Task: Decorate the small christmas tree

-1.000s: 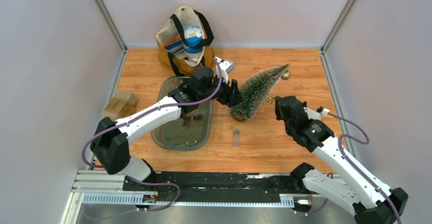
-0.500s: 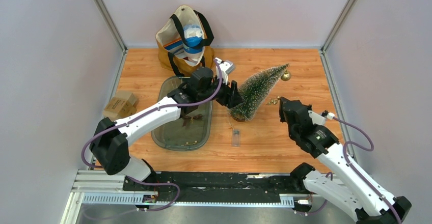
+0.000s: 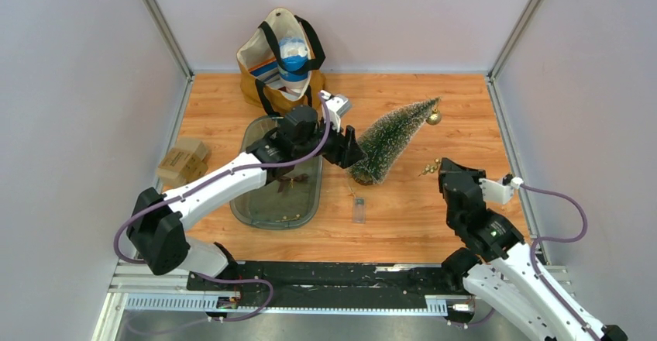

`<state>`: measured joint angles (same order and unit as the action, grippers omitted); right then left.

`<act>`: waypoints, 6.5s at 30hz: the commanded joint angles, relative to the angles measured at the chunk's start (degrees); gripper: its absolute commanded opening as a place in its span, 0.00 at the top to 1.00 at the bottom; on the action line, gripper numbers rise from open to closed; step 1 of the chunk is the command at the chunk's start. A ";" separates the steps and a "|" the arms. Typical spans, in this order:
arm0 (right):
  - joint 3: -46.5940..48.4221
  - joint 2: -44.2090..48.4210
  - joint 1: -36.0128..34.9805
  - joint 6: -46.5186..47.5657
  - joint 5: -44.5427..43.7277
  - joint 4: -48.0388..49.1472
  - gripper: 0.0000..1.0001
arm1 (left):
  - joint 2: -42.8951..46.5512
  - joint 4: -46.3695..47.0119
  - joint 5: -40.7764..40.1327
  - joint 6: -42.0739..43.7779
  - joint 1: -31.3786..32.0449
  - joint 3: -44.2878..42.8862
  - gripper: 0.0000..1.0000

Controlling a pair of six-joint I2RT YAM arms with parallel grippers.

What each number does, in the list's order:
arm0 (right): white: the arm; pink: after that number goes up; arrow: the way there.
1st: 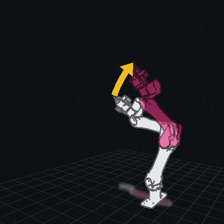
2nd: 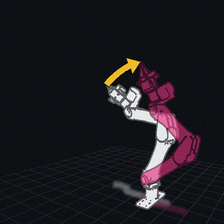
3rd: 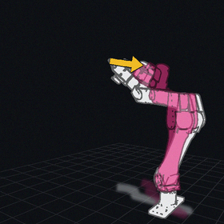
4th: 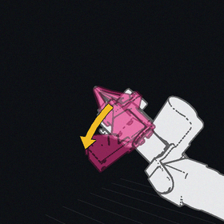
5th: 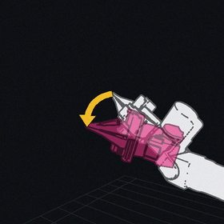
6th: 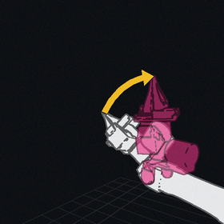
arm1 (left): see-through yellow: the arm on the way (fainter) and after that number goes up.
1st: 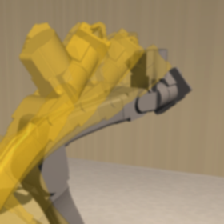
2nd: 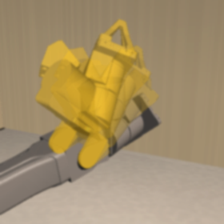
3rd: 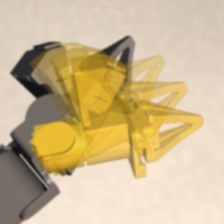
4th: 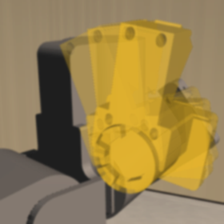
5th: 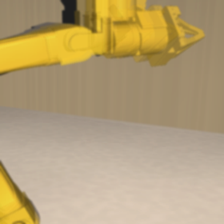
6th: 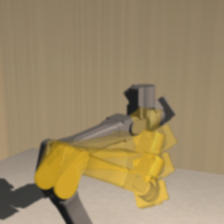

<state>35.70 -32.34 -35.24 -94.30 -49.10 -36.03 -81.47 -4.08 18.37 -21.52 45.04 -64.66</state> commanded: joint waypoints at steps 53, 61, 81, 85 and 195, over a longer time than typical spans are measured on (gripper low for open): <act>-1.69 22.06 -0.44 49.04 38.64 19.77 1.00 | -4.04 17.52 -14.07 -18.12 26.86 -1.08 0.39; -2.04 22.05 -0.44 48.69 38.73 20.12 1.00 | -4.31 17.52 -14.76 -17.51 26.86 -0.90 0.59; -0.64 24.60 -0.44 56.51 40.48 15.47 1.00 | -0.44 8.21 -18.19 -10.56 26.86 -1.08 1.00; -0.28 24.43 -0.44 56.77 41.54 14.50 0.94 | 0.35 7.24 -20.57 -9.86 26.86 -0.73 1.00; 4.03 17.39 0.26 31.04 14.94 -2.73 1.00 | 13.79 -9.36 -25.39 7.37 21.68 2.79 0.21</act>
<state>42.59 -16.91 -35.16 -53.93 -15.46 -37.28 -72.01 -13.76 -2.48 -12.16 70.00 -62.78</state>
